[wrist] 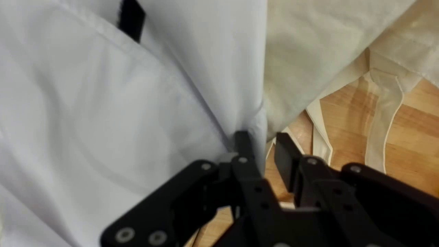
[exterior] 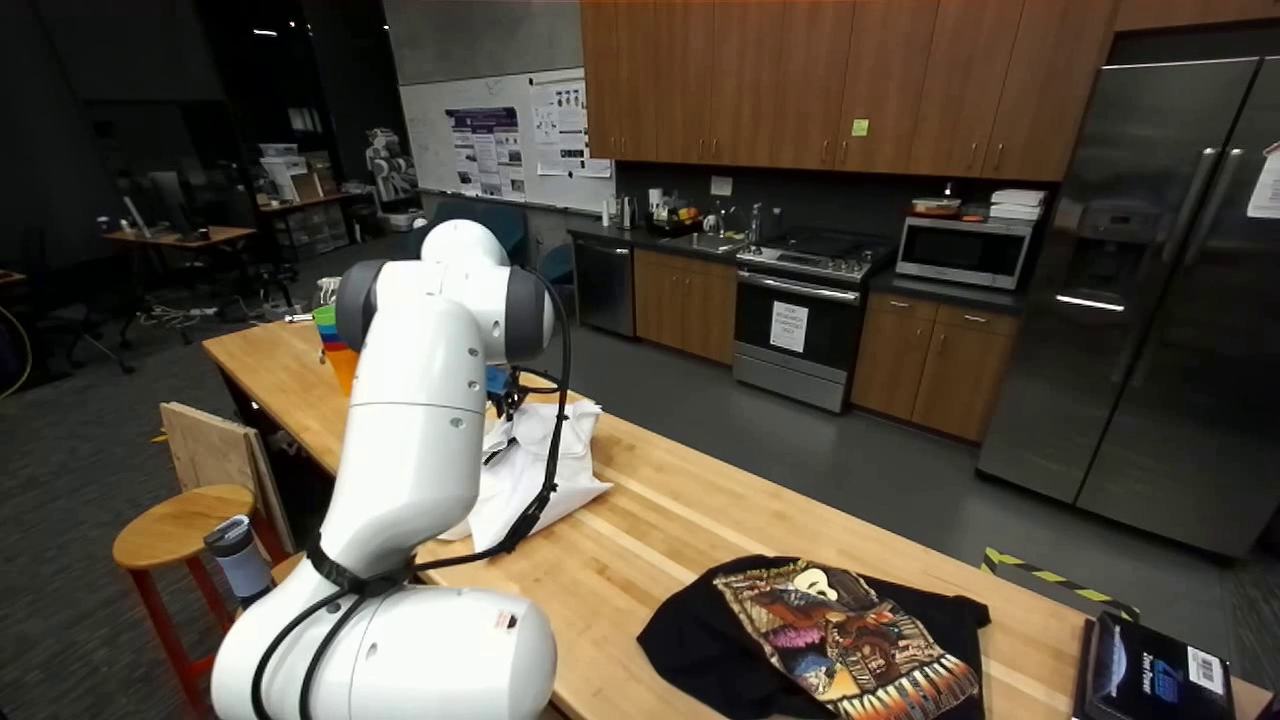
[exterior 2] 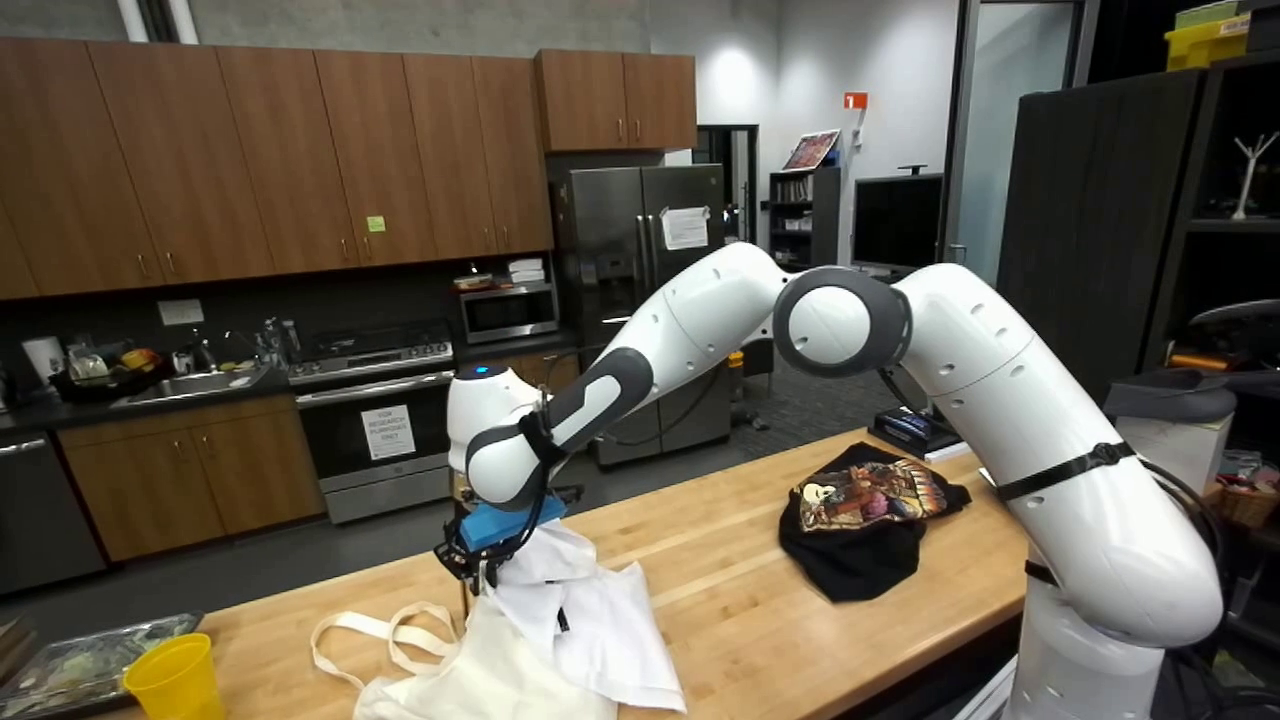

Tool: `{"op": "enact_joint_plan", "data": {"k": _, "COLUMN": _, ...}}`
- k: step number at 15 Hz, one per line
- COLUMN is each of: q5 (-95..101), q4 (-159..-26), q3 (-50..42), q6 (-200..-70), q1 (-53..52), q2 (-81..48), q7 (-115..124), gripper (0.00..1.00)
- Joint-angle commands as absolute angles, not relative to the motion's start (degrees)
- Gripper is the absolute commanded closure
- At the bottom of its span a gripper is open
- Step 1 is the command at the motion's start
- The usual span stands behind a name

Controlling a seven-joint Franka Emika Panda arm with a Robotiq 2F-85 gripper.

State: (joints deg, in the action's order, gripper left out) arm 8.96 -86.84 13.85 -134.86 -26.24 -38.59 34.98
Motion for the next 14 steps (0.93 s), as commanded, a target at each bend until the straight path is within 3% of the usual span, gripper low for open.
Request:
{"op": "enact_joint_plan", "data": {"k": 1, "q5": 7.2, "q4": -91.5, "q3": 10.9, "q6": -136.5, "q1": -27.5, "q2": -34.7, "q7": 33.9, "gripper": 0.48}}
{"op": "enact_joint_plan", "data": {"k": 3, "q5": 8.5, "q4": -96.0, "q3": 8.8, "q6": -138.4, "q1": -28.2, "q2": -30.3, "q7": 36.0, "gripper": 0.42}}
{"op": "enact_joint_plan", "data": {"k": 6, "q5": 15.7, "q4": -104.3, "q3": 4.9, "q6": -141.0, "q1": -31.7, "q2": -21.7, "q7": 39.4, "gripper": 0.24}}
{"op": "enact_joint_plan", "data": {"k": 9, "q5": 18.2, "q4": -111.3, "q3": 7.3, "q6": -140.8, "q1": -30.6, "q2": -13.4, "q7": 37.4, "gripper": 0.02}}
{"op": "enact_joint_plan", "data": {"k": 14, "q5": -1.1, "q4": -124.6, "q3": 16.5, "q6": -138.1, "q1": -24.8, "q2": 0.9, "q7": 20.2, "gripper": 0.00}}
